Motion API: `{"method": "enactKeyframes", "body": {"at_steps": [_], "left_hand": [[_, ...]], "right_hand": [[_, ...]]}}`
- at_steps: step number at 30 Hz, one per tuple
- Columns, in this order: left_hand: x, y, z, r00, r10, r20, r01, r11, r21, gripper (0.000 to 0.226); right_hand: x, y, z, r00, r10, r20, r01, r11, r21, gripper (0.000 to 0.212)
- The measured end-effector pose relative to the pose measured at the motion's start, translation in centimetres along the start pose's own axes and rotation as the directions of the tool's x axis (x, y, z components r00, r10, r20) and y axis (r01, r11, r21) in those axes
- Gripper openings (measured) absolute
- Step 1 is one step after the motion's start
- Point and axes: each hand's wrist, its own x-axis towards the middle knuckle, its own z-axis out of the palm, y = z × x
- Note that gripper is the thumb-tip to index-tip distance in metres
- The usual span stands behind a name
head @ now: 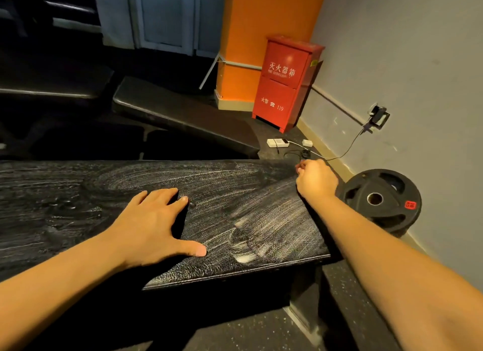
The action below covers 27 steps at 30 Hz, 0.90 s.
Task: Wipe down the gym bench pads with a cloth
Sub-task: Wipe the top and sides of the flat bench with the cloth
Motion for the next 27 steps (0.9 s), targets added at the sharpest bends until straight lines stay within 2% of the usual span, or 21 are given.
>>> {"method": "enactKeyframes", "body": {"at_steps": [2, 4, 5, 7, 8, 9, 10, 12, 13, 14, 16, 19, 20, 22, 23, 24, 25, 27], "left_hand": [[0.2, 0.0, -0.2, 1.0, -0.008, 0.0, 0.008, 1.0, -0.005, 0.147], [0.4, 0.0, -0.4, 1.0, -0.007, 0.002, 0.007, 1.0, -0.009, 0.148], [0.4, 0.0, -0.4, 1.0, -0.008, 0.01, 0.008, 1.0, -0.007, 0.148], [0.2, -0.1, -0.2, 1.0, -0.007, 0.013, 0.007, 1.0, -0.009, 0.148], [0.2, -0.2, 0.0, 1.0, -0.004, 0.008, 0.005, 1.0, -0.016, 0.148], [0.2, -0.3, 0.1, 1.0, -0.002, 0.006, 0.002, 1.0, -0.026, 0.148], [0.2, -0.3, 0.1, 1.0, 0.002, 0.006, -0.002, 0.999, -0.038, 0.148], [0.3, -0.3, 0.2, 1.0, 0.006, 0.008, -0.005, 0.998, -0.063, 0.149], [0.4, -0.3, 0.2, 1.0, 0.005, 0.012, -0.004, 0.997, -0.076, 0.15], [0.4, -0.2, 0.3, 1.0, 0.004, 0.02, -0.002, 0.996, -0.089, 0.15], [0.3, -0.2, 0.3, 1.0, 0.006, 0.027, -0.003, 0.995, -0.104, 0.15], [0.2, -0.3, 0.4, 1.0, 0.01, 0.005, -0.009, 0.994, -0.112, 0.149], [0.2, -0.3, 0.5, 1.0, 0.008, -0.004, -0.009, 0.993, -0.114, 0.149], [0.2, -0.6, 0.7, 0.999, 0.019, -0.037, -0.024, 0.989, -0.146, 0.148], [0.2, -1.0, 0.8, 0.998, 0.031, -0.062, -0.041, 0.984, -0.171, 0.146], [0.0, -1.6, 0.9, 0.995, 0.044, -0.087, -0.06, 0.98, -0.192, 0.144], [-0.3, -2.2, 1.2, 0.992, 0.052, -0.113, -0.074, 0.977, -0.202, 0.141], [-1.0, -3.3, 1.6, 0.983, 0.046, -0.178, -0.082, 0.976, -0.201, 0.133]], "right_hand": [[-1.1, -5.2, 0.1, 0.997, -0.077, 0.003, 0.077, 0.995, 0.07, 0.026], [-4.4, -10.0, -0.5, 0.967, -0.255, 0.015, 0.246, 0.945, 0.218, 0.025], [-6.8, -11.6, -1.2, 0.917, -0.396, 0.045, 0.37, 0.887, 0.276, 0.025], [-11.9, -11.5, -3.1, 0.743, -0.666, 0.063, 0.59, 0.697, 0.408, 0.024], [-12.9, -9.7, -3.3, 0.693, -0.718, 0.06, 0.633, 0.647, 0.425, 0.023], [-12.3, -7.5, -3.3, 0.716, -0.694, 0.07, 0.619, 0.679, 0.395, 0.023], [-10.4, -5.3, -3.2, 0.803, -0.591, 0.082, 0.54, 0.778, 0.321, 0.022], [-4.3, -0.6, -2.7, 0.966, -0.25, 0.064, 0.24, 0.962, 0.132, 0.021], [-1.7, 1.0, -2.2, 0.993, -0.103, 0.063, 0.098, 0.992, 0.078, 0.021], [-0.4, 1.0, -1.7, 0.997, -0.049, 0.059, 0.045, 0.997, 0.061, 0.021], [-0.7, -3.0, -0.8, 0.994, -0.101, 0.03, 0.099, 0.993, 0.07, 0.02], [-6.3, -11.4, -0.9, 0.936, -0.346, 0.063, 0.319, 0.911, 0.26, 0.023], [-9.0, -12.8, -1.9, 0.879, -0.47, 0.084, 0.424, 0.85, 0.313, 0.023], [-13.8, -11.6, -4.4, 0.696, -0.707, 0.124, 0.612, 0.675, 0.412, 0.022], [-15.3, -9.6, -5.5, 0.622, -0.773, 0.125, 0.668, 0.608, 0.429, 0.02], [-15.5, -7.2, -6.0, 0.598, -0.793, 0.111, 0.701, 0.586, 0.408, 0.02], [-14.5, -5.0, -6.0, 0.638, -0.763, 0.105, 0.697, 0.63, 0.342, 0.021], [-10.2, -2.1, -5.1, 0.818, -0.569, 0.085, 0.545, 0.813, 0.207, 0.021]]}}
